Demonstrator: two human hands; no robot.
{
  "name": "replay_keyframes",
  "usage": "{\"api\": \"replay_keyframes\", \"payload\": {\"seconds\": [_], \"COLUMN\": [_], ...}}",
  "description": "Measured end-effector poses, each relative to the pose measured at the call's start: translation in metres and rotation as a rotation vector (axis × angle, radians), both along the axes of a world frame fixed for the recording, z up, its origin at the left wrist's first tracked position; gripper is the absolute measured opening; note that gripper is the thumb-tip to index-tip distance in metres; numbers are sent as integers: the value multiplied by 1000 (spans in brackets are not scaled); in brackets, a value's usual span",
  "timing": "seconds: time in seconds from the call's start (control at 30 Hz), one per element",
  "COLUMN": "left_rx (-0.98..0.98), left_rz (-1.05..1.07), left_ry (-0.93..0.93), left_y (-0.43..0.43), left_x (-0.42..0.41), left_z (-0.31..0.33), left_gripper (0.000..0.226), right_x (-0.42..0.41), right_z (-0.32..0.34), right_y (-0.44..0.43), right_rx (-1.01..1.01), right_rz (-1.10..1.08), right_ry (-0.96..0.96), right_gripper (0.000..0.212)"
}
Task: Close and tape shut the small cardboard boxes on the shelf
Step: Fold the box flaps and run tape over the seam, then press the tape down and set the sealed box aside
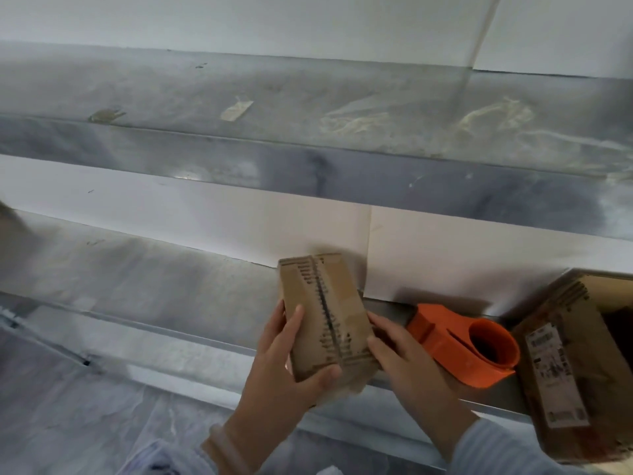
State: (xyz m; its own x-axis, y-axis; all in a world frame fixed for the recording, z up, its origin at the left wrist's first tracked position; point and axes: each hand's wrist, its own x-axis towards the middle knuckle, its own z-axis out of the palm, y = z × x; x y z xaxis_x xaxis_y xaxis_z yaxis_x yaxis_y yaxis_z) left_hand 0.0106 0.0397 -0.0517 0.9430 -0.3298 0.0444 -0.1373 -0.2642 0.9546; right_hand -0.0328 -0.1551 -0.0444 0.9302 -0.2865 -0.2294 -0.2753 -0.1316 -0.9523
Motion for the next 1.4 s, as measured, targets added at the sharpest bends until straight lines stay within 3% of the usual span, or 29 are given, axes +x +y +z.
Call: {"api": "replay_keyframes", "payload": {"seconds": [0.17, 0.3, 0.4, 0.47, 0.53, 0.7, 0.93, 1.07, 1.13, 1.2, 1.3, 1.4], "left_rx": [132, 74, 62, 82, 99, 88, 153, 184, 217, 271, 381, 361], "left_rz": [-140, -161, -169, -153, -134, -153, -155, -163, -167, -183, -215, -183], "left_ry": [-74, -59, -81, -118, -127, -123, -159, -160, -141, -155, -198, -278], "left_y": [7, 5, 0, -3, -4, -4, -2, -2, -1, 3, 6, 0], "left_x": [16, 24, 27, 28, 28, 28, 29, 28, 30, 32, 39, 40], "left_z": [4, 3, 0, -1, -1, 0, -3, 1, 2, 1, 0, 16], "left_gripper": [99, 90, 88, 87, 87, 90, 89, 88, 92, 95, 100, 83], "right_x": [-12, -16, -28, -36, -41, -38, -30, -40, -51, -60, -70, -69], "right_z": [-1, 9, 7, 0, -11, -21, -20, -16, -16, -14, -6, 11], "right_y": [-3, -22, -60, -85, -104, -117, -125, -120, -114, -108, -103, -94], "right_rx": [-249, -278, -711, -922, -986, -1249, -1304, -1299, -1273, -1315, -1411, -1427], "right_rz": [122, 101, -223, -273, -206, 94, 215, 190, 131, 68, 16, 51], "right_ry": [-34, -32, -99, 17, 162, 469, 546, 417, 283, 78, -352, -555], "right_gripper": [59, 41, 47, 57, 58, 36, 28, 24, 35, 51, 37, 32]}}
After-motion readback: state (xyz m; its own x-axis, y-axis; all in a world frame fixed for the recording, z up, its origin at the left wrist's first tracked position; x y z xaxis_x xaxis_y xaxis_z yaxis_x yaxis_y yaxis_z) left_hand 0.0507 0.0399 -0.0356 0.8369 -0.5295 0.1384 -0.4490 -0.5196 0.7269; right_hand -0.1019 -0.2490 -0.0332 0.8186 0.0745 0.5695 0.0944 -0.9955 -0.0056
